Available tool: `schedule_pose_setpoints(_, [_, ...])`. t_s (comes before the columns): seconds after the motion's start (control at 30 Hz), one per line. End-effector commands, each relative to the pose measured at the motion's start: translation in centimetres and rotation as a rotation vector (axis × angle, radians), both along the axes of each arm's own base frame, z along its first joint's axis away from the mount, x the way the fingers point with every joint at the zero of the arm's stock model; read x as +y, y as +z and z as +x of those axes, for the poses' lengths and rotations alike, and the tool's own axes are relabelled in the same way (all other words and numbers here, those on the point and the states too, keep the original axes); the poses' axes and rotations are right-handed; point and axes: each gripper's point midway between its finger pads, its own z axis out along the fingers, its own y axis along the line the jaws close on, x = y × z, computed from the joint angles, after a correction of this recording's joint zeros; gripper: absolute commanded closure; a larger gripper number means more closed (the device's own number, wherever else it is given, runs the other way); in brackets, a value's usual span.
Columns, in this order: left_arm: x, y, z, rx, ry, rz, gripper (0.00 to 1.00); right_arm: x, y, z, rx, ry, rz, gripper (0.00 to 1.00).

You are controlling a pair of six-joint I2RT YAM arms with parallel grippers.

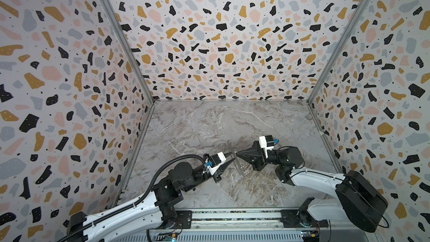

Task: Attach keys to a key ring
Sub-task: Pass the keyring.

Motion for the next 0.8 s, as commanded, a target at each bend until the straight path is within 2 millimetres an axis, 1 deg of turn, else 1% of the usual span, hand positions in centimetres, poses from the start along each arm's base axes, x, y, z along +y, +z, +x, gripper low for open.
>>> schedule_pose_setpoints(0.0, [0.3, 2.4, -0.4, -0.060, -0.006, -0.069, 0.76, -0.1, 2.3, -0.9, -0.066, 0.033, 0.049, 1.00])
schedule_pose_setpoints(0.13, [0.5, 2.7, -0.5, -0.071, -0.005, -0.078, 0.78, 0.0, 2.2, -1.0, -0.066, 0.044, 0.044, 1.00])
schedule_pose_setpoints(0.37, [0.4, 2.3, -0.4, -0.065, -0.003, -0.063, 0.84, 0.3, 2.4, -1.4, -0.074, 0.069, 0.039, 1.00])
schedule_pose_setpoints(0.77, [0.7, 2.5, -0.4, -0.075, 0.004, -0.068, 0.86, 1.0, 2.2, -2.1, -0.073, 0.113, 0.019, 1.00])
